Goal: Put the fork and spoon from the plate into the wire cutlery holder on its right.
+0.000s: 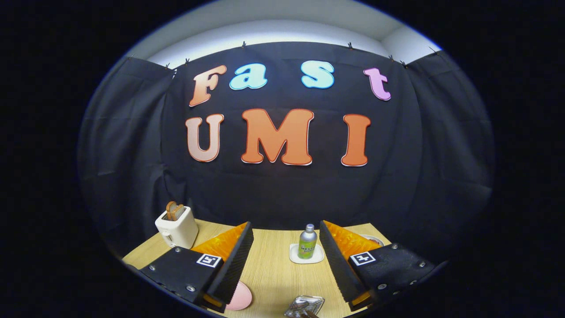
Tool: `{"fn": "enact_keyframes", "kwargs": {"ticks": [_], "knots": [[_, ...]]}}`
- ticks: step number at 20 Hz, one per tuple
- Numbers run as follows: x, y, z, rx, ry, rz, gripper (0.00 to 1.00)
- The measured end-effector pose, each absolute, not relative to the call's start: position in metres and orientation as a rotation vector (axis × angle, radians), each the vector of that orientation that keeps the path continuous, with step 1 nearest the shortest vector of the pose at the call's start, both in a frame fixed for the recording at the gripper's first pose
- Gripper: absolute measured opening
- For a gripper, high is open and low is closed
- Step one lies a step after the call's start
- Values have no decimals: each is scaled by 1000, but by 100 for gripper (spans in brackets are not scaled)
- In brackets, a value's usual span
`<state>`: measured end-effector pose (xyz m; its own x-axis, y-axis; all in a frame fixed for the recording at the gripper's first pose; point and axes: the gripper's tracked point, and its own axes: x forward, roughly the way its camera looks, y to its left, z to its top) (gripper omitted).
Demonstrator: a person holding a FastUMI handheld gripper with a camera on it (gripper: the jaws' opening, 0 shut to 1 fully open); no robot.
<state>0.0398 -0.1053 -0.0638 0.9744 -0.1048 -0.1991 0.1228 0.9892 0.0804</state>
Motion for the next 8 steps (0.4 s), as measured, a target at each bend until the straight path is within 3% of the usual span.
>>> {"fn": "enact_keyframes", "kwargs": {"ticks": [8], "knots": [[36,-93,-57,110,134,-107,91]]}}
